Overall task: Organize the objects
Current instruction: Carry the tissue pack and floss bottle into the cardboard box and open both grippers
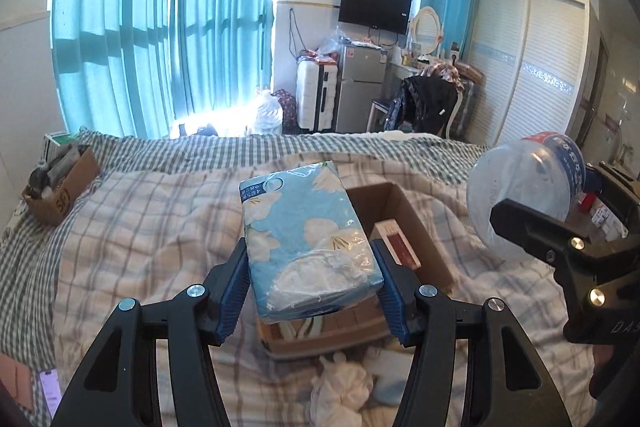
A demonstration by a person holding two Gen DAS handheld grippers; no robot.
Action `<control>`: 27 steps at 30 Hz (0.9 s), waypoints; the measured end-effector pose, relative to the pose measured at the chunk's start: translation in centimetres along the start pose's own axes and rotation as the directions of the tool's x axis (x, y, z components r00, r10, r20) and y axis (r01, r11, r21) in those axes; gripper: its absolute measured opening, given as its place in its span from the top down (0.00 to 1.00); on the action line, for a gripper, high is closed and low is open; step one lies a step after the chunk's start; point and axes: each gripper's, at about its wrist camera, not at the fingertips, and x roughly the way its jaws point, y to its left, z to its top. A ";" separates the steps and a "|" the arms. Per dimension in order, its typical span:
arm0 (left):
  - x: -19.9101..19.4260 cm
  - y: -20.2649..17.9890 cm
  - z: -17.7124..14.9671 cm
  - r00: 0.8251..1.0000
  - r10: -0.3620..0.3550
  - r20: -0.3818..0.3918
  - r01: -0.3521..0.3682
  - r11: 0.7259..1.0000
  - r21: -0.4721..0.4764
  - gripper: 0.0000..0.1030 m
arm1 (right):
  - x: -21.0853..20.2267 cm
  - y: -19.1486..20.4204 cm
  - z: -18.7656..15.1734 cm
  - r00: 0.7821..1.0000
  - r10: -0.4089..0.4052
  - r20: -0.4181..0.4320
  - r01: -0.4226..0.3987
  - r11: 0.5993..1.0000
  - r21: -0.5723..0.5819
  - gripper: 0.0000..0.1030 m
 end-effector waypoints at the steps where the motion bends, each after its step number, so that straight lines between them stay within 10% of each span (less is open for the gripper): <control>1: 0.5 0.1 0.4 1.000 0.001 0.001 -0.001 1.000 0.000 0.42 | 0.6 -0.3 0.6 1.000 0.000 0.003 0.000 1.000 0.001 0.11; 12: 8.0 0.7 2.7 0.998 0.038 -0.041 -0.038 0.999 -0.013 0.42 | 10.2 -2.4 5.4 0.999 0.019 -0.031 -0.019 1.000 0.012 0.11; 27: 14.5 0.8 -1.4 0.984 0.020 -0.175 -0.022 1.000 -0.008 0.41 | 18.8 -3.0 0.6 0.985 0.075 -0.158 -0.066 0.996 0.063 0.11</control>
